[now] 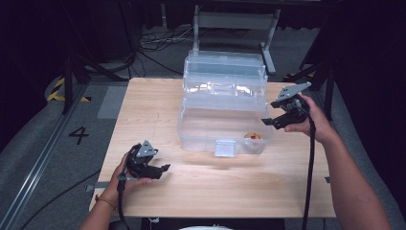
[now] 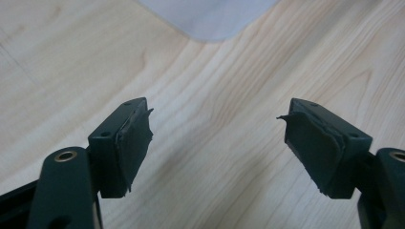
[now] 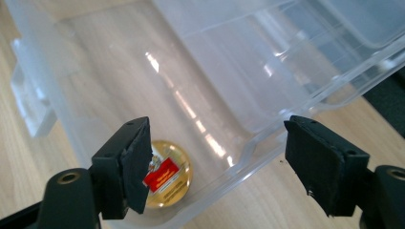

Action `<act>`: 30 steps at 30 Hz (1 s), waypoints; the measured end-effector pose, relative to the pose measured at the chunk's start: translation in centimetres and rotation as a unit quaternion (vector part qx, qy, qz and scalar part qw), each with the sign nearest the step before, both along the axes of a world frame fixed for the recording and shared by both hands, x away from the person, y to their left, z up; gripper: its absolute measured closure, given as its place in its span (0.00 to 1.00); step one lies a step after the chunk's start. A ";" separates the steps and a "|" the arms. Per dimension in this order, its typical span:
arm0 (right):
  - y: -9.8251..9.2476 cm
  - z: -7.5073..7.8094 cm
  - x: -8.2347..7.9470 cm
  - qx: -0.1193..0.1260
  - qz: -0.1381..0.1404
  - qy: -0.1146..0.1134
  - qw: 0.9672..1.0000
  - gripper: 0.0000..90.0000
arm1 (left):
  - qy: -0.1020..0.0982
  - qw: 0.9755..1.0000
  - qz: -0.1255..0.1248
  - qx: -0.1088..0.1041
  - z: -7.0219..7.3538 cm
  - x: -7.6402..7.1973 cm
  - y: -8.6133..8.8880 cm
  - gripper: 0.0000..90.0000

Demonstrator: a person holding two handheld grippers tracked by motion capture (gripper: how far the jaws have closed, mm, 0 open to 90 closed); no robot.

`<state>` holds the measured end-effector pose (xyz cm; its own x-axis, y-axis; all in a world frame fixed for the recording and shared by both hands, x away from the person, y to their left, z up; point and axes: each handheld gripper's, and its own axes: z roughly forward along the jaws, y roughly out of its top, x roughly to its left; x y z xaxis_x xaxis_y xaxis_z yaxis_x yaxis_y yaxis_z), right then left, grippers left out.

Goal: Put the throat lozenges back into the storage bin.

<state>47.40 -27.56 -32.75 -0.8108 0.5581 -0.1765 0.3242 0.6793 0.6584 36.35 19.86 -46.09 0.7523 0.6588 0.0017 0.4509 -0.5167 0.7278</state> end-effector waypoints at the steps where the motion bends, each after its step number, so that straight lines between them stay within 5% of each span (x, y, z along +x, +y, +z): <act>1: -0.1 0.2 0.1 0.008 -0.004 -0.006 1.000 0.28 | -0.004 1.000 -0.005 0.002 0.4 0.0 -0.2 0.27; 5: -0.1 0.8 1.0 0.027 -0.025 -0.028 0.999 0.28 | -0.019 0.999 -0.025 0.013 2.5 -0.4 -1.3 0.28; 10: 0.0 1.4 2.1 0.031 -0.043 -0.028 0.998 0.28 | -0.034 0.998 -0.040 0.023 4.7 -0.4 -2.3 0.28; 16: 0.5 2.9 4.0 0.015 -0.055 -0.046 0.997 0.29 | -0.065 0.996 -0.054 0.003 7.7 0.6 -4.0 0.27; 23: 1.2 4.0 6.0 0.050 -0.065 -0.058 0.995 0.30 | -0.074 0.994 -0.081 0.022 8.6 2.1 -6.7 0.30; 27: 1.6 4.7 7.1 0.072 -0.063 -0.060 0.994 0.32 | -0.060 0.993 -0.099 0.037 8.4 3.1 -8.0 0.31; 30: 2.3 4.9 8.2 0.063 -0.067 -0.056 0.994 0.35 | -0.049 0.992 -0.112 0.043 8.1 4.0 -8.8 0.30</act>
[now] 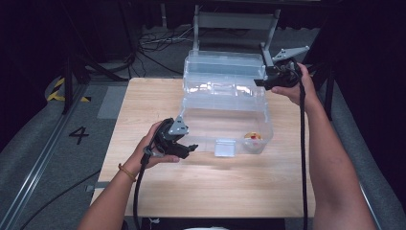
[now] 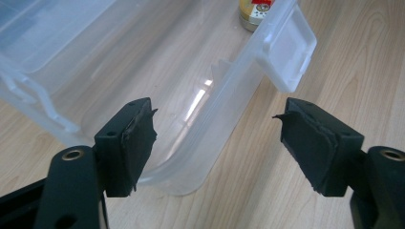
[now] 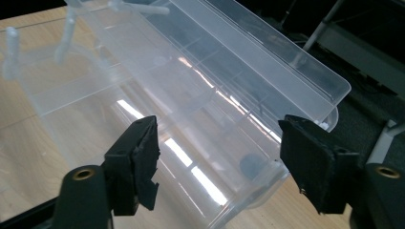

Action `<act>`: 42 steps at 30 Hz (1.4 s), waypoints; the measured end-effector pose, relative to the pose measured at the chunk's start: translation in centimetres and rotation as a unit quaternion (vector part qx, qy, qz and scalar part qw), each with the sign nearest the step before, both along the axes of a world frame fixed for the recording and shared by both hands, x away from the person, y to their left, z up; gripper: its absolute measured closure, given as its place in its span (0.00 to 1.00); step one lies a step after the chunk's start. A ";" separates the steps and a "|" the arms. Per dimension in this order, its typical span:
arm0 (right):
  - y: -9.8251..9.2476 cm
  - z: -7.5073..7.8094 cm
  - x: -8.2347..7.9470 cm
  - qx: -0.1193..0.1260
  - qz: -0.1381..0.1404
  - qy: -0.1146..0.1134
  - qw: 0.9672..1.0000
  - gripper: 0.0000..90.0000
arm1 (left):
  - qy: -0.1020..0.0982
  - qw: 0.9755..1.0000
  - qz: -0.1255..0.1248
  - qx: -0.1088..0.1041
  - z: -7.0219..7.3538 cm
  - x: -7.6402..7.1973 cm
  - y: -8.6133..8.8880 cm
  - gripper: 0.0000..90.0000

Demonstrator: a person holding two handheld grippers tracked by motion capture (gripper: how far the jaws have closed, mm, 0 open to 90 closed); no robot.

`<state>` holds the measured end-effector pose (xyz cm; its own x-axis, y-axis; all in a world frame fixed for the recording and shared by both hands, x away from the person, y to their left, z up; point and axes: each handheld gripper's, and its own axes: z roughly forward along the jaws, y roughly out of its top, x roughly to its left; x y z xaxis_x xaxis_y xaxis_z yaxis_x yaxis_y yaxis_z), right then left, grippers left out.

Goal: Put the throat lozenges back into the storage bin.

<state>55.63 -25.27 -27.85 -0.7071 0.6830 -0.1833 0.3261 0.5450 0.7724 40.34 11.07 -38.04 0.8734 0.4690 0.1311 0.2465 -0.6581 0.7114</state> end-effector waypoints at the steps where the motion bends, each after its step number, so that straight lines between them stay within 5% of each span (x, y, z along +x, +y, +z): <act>1: 0.3 0.0 0.4 -0.001 0.001 0.005 1.000 0.37 | 0.005 1.000 -0.004 -0.001 -0.2 0.3 -0.3 0.31; 5: 1.2 0.1 1.8 -0.016 0.002 0.015 1.000 0.43 | 0.014 1.000 -0.008 0.008 -0.7 1.0 -1.2 0.32; 7: 1.6 0.1 2.3 -0.020 0.003 0.016 1.000 0.44 | 0.008 0.999 -0.012 0.039 -1.0 1.2 -1.9 0.40; 10: 2.2 -0.3 3.1 -0.052 0.002 0.024 0.998 0.44 | 0.012 0.998 -0.026 0.060 -1.3 1.3 -2.8 0.45; 13: 2.6 -0.4 3.4 -0.053 0.010 0.032 0.998 0.43 | 0.006 0.997 -0.022 0.076 -1.6 1.4 -3.4 0.48; 16: 3.4 -0.6 3.6 -0.053 0.029 0.040 0.997 0.45 | 0.023 0.997 -0.020 0.066 -1.9 1.8 -3.7 0.58; 19: 4.0 -0.8 3.7 -0.068 0.046 0.047 0.996 0.49 | 0.022 0.996 -0.025 0.081 -2.1 1.9 -3.8 0.65; 21: 4.9 -1.3 3.7 -0.105 0.062 0.056 0.991 0.57 | 0.031 0.996 -0.022 0.075 -2.2 2.2 -3.5 0.68; 25: 6.1 -1.9 3.7 -0.141 0.077 0.066 0.985 0.64 | 0.036 0.996 -0.014 0.080 -2.3 2.5 -3.1 0.72; 27: 6.8 -1.6 3.6 -0.143 0.086 0.068 0.984 0.74 | 0.033 0.996 -0.013 0.085 -2.4 2.5 -3.2 0.73; 42: 7.4 -1.3 3.3 -0.171 0.115 0.069 0.976 0.90 | 0.050 0.995 -0.032 0.084 -2.8 3.3 -3.6 0.73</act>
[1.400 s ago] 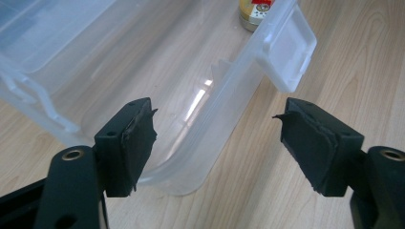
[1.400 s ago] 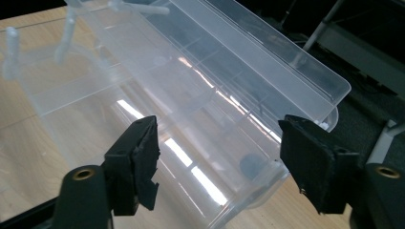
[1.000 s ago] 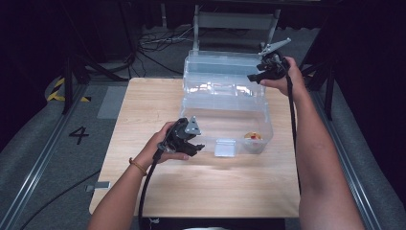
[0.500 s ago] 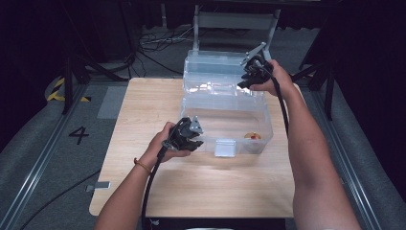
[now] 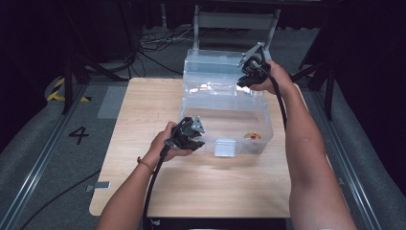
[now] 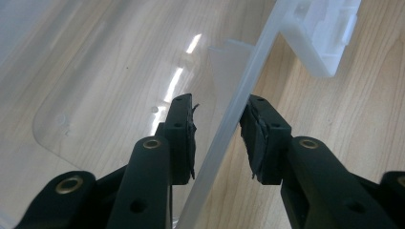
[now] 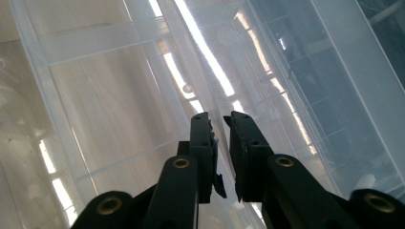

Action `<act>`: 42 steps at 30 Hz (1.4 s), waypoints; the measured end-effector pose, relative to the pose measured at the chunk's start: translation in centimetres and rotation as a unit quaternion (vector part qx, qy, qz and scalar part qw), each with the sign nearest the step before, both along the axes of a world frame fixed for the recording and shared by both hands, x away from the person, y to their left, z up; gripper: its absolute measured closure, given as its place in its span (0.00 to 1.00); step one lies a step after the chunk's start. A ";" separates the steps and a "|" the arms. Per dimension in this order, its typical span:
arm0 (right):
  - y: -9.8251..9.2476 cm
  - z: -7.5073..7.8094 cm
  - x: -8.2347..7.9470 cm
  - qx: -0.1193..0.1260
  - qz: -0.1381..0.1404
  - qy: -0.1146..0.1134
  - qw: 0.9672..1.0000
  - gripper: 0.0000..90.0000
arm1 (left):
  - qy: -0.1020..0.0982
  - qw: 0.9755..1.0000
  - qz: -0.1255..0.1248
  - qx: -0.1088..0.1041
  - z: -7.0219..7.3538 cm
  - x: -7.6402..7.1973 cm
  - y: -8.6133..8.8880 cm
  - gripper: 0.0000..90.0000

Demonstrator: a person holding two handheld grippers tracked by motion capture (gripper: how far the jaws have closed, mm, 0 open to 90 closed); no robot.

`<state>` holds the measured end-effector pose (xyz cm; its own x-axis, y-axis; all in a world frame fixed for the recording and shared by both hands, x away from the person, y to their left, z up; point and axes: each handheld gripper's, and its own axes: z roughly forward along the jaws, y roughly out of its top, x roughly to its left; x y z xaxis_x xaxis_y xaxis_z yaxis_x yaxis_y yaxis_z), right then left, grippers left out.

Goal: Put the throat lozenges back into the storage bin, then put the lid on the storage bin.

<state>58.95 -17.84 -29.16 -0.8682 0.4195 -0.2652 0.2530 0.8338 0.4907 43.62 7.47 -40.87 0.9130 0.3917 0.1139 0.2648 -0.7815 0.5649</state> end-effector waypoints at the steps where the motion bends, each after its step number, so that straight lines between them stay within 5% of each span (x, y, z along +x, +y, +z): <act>1: 0.1 0.0 0.0 -0.007 0.003 0.000 1.000 0.91 | 0.001 1.000 0.000 0.000 0.0 0.0 0.0 0.74; 7: 1.2 0.5 -0.1 -0.060 0.025 -0.002 0.998 0.94 | 0.005 1.000 0.004 0.002 0.1 0.1 0.0 0.74; 12: 1.0 0.6 -0.2 -0.051 0.026 0.007 0.998 0.95 | 0.008 1.000 0.004 0.002 0.1 0.1 0.0 0.74; 27: 0.9 0.8 -1.8 -0.039 0.043 -0.014 0.998 0.97 | 0.019 1.000 0.015 -0.006 0.1 0.2 -0.1 0.74; 35: 1.6 1.3 -3.7 -0.067 0.050 -0.028 0.996 0.97 | 0.023 0.999 0.022 -0.008 0.1 0.1 -0.1 0.73; 42: 1.2 1.5 -4.5 -0.057 0.060 -0.019 0.996 0.97 | 0.023 1.000 0.020 -0.007 0.1 0.2 -0.1 0.74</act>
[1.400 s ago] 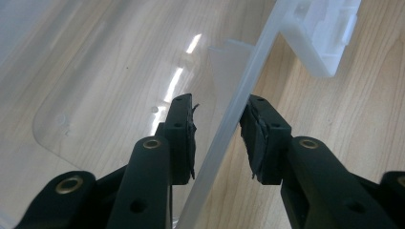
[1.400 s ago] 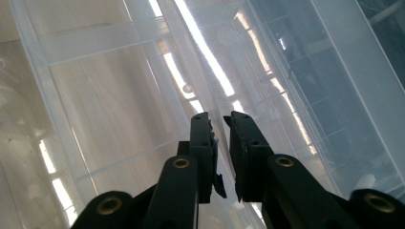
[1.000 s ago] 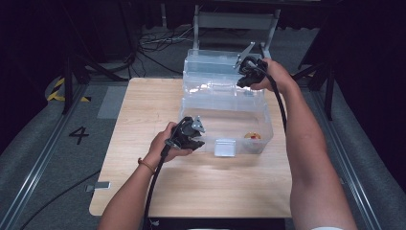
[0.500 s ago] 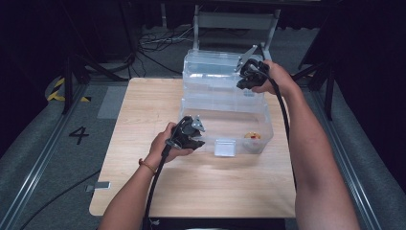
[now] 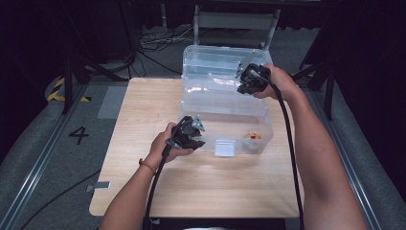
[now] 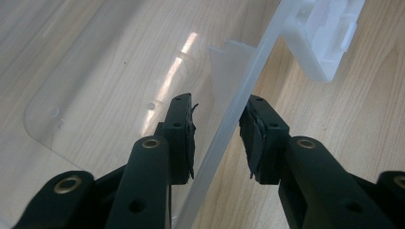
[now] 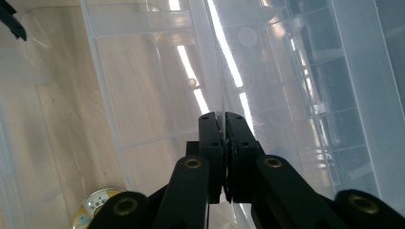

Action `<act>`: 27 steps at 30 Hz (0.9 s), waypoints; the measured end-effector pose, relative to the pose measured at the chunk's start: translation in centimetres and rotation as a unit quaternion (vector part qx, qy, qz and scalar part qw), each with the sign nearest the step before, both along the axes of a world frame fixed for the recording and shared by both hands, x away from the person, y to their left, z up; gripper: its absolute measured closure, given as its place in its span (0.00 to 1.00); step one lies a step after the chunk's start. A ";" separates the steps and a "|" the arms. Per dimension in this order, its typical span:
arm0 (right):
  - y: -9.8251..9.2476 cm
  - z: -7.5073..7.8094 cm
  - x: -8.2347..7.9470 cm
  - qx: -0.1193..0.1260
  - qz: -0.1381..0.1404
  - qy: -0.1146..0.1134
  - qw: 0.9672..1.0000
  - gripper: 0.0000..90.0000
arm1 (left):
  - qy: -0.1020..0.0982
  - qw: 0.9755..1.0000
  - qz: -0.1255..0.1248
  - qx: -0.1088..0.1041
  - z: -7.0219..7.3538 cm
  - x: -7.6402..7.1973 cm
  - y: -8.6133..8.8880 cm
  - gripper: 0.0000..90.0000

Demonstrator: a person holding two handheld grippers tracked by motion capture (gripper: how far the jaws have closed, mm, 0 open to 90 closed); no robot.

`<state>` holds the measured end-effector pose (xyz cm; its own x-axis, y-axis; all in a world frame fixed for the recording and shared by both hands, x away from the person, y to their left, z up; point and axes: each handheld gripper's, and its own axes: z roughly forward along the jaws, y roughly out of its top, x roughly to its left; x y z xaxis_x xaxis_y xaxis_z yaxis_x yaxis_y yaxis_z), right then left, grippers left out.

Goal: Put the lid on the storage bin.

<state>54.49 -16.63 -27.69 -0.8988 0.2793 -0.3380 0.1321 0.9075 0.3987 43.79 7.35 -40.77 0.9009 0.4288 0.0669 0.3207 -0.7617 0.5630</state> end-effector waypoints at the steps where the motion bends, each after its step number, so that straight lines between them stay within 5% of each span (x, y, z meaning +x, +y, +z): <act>1: 0.0 0.0 -0.2 0.003 0.002 0.001 1.000 0.97 | 0.000 1.000 0.000 -0.001 0.0 0.0 0.0 0.74; 27: -1.6 -0.6 -2.9 0.058 0.024 -0.003 0.998 0.97 | -0.008 1.000 0.004 0.004 0.0 -0.1 -0.1 0.72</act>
<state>51.57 -18.24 -28.32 -0.9101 0.2744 -0.3104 0.0881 0.8603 0.5021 43.66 7.26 -40.82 0.8967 0.4346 0.0843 0.3172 -0.7635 0.5625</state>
